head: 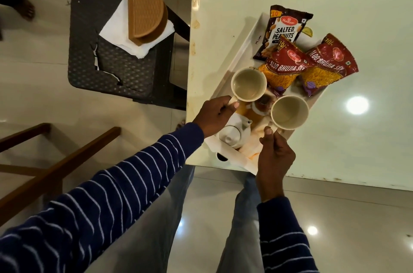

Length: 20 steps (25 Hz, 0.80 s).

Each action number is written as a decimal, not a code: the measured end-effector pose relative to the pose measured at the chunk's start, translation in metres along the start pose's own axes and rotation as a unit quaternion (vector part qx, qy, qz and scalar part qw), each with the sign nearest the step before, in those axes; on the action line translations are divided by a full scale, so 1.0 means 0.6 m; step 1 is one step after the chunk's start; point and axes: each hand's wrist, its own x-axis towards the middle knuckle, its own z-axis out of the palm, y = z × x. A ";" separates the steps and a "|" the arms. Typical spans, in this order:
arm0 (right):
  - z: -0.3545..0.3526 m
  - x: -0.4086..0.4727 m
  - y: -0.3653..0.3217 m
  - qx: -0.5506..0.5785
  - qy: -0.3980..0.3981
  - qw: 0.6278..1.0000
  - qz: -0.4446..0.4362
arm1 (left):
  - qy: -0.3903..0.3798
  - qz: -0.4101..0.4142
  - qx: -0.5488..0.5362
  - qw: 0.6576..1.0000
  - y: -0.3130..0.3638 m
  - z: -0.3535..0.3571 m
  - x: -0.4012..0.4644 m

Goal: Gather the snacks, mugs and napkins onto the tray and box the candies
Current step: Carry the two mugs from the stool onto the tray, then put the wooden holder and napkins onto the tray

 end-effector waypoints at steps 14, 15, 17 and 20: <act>-0.010 -0.018 -0.033 -0.055 0.092 0.993 0.040 | 0.055 -0.009 -0.046 0.997 0.014 0.009 -0.009; -0.010 -0.028 -0.040 -0.076 0.128 0.988 0.042 | 0.067 -0.019 -0.074 0.995 0.014 0.002 -0.016; -0.003 -0.050 -0.064 -0.077 0.184 0.979 0.041 | 0.077 -0.031 -0.116 0.990 0.009 -0.022 -0.029; 0.035 -0.079 -0.106 -0.060 0.172 0.983 0.016 | 0.118 -0.027 -0.094 0.988 -0.005 -0.083 -0.046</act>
